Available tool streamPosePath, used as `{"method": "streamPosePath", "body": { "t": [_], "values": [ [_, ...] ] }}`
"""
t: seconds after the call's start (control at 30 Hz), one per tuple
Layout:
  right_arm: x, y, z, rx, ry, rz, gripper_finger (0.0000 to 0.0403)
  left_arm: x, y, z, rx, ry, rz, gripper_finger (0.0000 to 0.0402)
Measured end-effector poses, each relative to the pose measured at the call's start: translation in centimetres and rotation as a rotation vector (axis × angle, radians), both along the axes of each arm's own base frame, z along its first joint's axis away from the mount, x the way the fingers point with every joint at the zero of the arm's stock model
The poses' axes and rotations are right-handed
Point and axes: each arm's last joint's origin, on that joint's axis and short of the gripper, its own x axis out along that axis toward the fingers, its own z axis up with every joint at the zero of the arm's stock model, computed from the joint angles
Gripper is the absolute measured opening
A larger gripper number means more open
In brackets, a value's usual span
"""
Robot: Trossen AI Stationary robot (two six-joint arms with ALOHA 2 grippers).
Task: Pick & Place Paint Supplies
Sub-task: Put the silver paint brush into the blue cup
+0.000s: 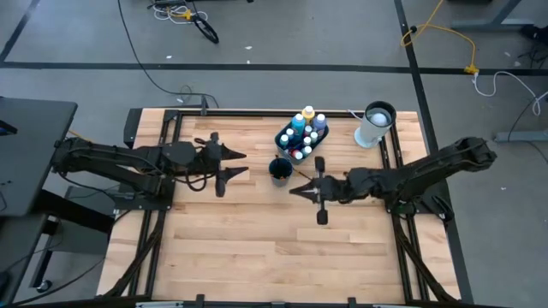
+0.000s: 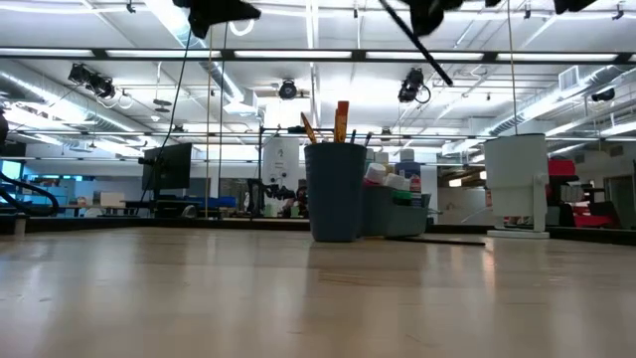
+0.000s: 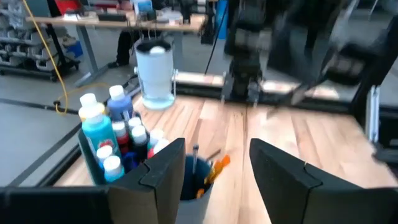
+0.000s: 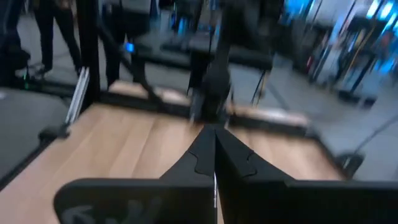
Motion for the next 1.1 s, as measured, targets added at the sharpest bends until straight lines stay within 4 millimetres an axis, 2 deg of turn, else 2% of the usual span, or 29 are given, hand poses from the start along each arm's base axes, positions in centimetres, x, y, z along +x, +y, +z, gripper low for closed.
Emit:
{"method": "streamPosePath", "body": {
  "t": [0.13,0.3,0.47,0.63,0.83,1.1],
  "values": [
    [-0.4,-0.5,1.7,-0.034,-0.121,0.012,0.0000,1.4,-0.1,-0.8,0.039,0.030,-0.011,0.0189],
    [-0.2,-1.1,2.3,-0.023,-0.203,0.013,0.0000,4.1,-0.5,-2.2,0.044,0.015,-0.058,0.0189],
    [-0.1,-1.7,2.7,-0.018,-0.244,-0.007,0.0000,7.5,-0.8,-3.5,0.063,-0.107,-0.064,0.0189],
    [-0.1,-2.0,2.7,-0.011,-0.241,-0.020,0.0000,9.9,-1.1,-4.8,0.067,-0.231,-0.130,0.0189],
    [0.0,-2.3,2.7,-0.011,-0.245,-0.032,0.0000,11.6,-1.4,-5.7,0.063,-0.341,-0.168,0.0189],
    [0.3,-2.7,2.5,-0.010,-0.251,-0.047,0.0000,12.5,-1.4,-4.3,0.096,-0.393,-0.168,0.0189]
  ]
}}
